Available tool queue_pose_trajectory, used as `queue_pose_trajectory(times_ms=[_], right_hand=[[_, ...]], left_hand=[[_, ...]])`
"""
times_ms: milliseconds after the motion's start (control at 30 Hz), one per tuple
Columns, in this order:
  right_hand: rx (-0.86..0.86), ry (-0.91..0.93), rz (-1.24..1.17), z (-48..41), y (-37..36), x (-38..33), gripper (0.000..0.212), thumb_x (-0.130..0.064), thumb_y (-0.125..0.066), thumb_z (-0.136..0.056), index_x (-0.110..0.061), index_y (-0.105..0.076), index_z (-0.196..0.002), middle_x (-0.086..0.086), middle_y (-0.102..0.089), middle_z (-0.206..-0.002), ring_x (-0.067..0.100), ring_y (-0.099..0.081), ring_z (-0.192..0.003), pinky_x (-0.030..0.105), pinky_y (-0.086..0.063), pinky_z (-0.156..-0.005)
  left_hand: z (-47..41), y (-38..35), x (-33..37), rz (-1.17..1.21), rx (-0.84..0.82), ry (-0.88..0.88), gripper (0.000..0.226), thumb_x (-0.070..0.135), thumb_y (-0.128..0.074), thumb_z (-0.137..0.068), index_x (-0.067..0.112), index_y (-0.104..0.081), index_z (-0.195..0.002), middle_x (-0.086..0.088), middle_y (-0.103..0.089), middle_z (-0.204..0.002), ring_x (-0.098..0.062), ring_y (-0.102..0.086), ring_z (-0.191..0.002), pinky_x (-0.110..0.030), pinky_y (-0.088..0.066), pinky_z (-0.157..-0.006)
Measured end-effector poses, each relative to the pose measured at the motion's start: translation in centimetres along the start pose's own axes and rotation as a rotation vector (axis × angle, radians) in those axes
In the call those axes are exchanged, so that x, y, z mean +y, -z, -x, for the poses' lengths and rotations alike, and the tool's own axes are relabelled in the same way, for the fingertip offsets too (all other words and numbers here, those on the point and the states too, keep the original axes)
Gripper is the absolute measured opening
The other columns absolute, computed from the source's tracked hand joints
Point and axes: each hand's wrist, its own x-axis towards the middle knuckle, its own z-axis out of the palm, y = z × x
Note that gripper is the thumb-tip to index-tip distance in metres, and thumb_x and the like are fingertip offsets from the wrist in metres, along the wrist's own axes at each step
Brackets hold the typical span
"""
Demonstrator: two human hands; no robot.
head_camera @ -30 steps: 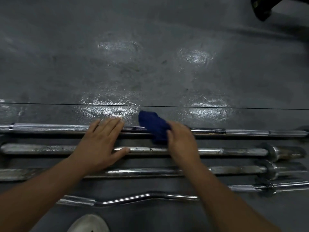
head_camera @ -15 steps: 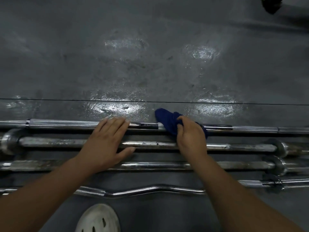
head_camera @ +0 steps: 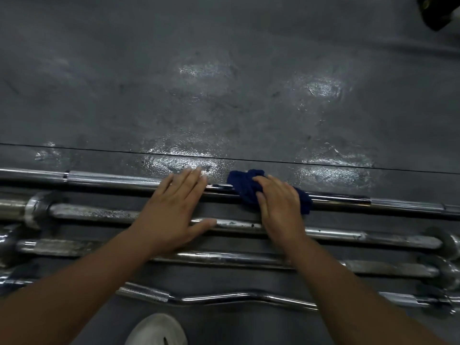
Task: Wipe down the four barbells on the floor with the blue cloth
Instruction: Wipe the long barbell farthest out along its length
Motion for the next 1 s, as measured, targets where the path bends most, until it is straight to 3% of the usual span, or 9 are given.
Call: queue_pose_trajectory(times_ms=[200,367,433,500,600,700,800,933,1000], right_hand=[[0.063,-0.086,0.018,-4.9,0.6,-0.3,0.028,-0.025,-0.043,-0.102,-0.020,-0.058,-0.124,0.002,-0.066,-0.112,0.024,-0.057,-0.107,0.040,-0.033,-0.102],[0.236,-0.327,-0.052,-4.8,-1.3,-4.1,0.025,-0.017,-0.046,-0.096,-0.018,-0.060,-0.117,0.009,-0.062,-0.114,0.030,-0.049,-0.116,0.044,-0.030,-0.109],[0.172,-0.245,-0.041,-5.8,-2.8,-8.1,0.027,-0.019,-0.050,-0.093,-0.022,-0.059,-0.117,0.008,-0.061,-0.119,0.031,-0.047,-0.112,0.042,-0.033,-0.101],[0.048,-0.006,-0.072,-5.6,-4.5,-12.1,0.037,-0.019,-0.053,-0.093,-0.025,-0.053,-0.129,0.001,-0.056,-0.135,0.028,-0.044,-0.127,0.042,-0.029,-0.111],[0.024,0.194,-0.029,-5.6,-3.9,-10.2,0.043,-0.016,-0.055,-0.093,-0.022,-0.052,-0.135,-0.001,-0.057,-0.137,0.024,-0.048,-0.129,0.040,-0.030,-0.114],[0.168,-0.013,-0.008,-4.7,-1.4,-4.0,0.036,-0.007,-0.058,-0.089,-0.018,-0.059,-0.122,0.003,-0.065,-0.117,0.026,-0.057,-0.108,0.042,-0.039,-0.104],[0.201,-0.247,-0.011,-4.2,-1.6,-4.5,0.034,-0.011,-0.055,-0.090,-0.018,-0.059,-0.123,0.005,-0.063,-0.119,0.029,-0.052,-0.118,0.048,-0.031,-0.112],[-0.032,0.032,0.021,-5.5,-4.2,-11.9,0.047,-0.036,-0.045,-0.097,-0.024,-0.044,-0.143,0.000,-0.045,-0.149,0.027,-0.035,-0.140,0.047,-0.016,-0.120],[-0.111,0.156,0.019,-5.8,-3.8,-11.9,0.051,-0.046,-0.044,-0.096,-0.025,-0.044,-0.143,0.002,-0.046,-0.148,0.024,-0.037,-0.138,0.044,-0.019,-0.119]], left_hand=[[0.1,0.9,-3.4,-0.038,0.012,0.064,0.095,0.081,-0.013,-0.089,0.016,-0.010,-0.159,-0.004,-0.006,-0.166,-0.019,0.000,-0.153,-0.045,-0.003,-0.123],[-1.2,1.2,-3.7,-0.023,0.020,0.078,0.098,0.081,-0.011,-0.089,0.013,-0.011,-0.159,-0.005,-0.005,-0.166,-0.020,0.002,-0.153,-0.049,-0.007,-0.123],[-1.4,1.1,-3.4,-0.021,0.024,0.088,0.096,0.078,-0.017,-0.090,0.010,-0.013,-0.158,-0.007,-0.008,-0.166,-0.021,-0.002,-0.153,-0.048,-0.006,-0.122],[-1.4,0.9,-3.4,-0.004,0.041,0.097,0.094,0.073,-0.025,-0.090,0.007,-0.018,-0.157,-0.009,-0.015,-0.165,-0.022,-0.006,-0.153,-0.046,-0.006,-0.122],[-1.1,0.7,-4.2,0.015,0.064,0.100,0.095,0.075,-0.022,-0.090,0.009,-0.016,-0.158,-0.006,-0.011,-0.166,-0.018,-0.004,-0.153,-0.041,-0.003,-0.123],[-0.6,0.9,-5.7,0.010,0.090,0.194,0.096,0.079,-0.018,-0.089,0.013,-0.013,-0.158,-0.004,-0.009,-0.166,-0.020,-0.003,-0.153,-0.042,-0.003,-0.123],[-0.5,0.9,-5.8,-0.018,0.053,0.227,0.099,0.082,-0.013,-0.087,0.013,-0.010,-0.158,-0.006,-0.006,-0.166,-0.023,-0.002,-0.153,-0.050,-0.007,-0.123],[-0.6,0.7,-5.4,-0.022,0.044,0.247,0.100,0.079,-0.020,-0.087,0.009,-0.015,-0.157,-0.009,-0.011,-0.166,-0.026,-0.007,-0.153,-0.052,-0.010,-0.122],[-0.5,0.8,-5.7,-0.030,0.045,0.228,0.099,0.076,-0.025,-0.086,0.008,-0.019,-0.157,-0.009,-0.016,-0.165,-0.026,-0.012,-0.152,-0.051,-0.010,-0.122]])
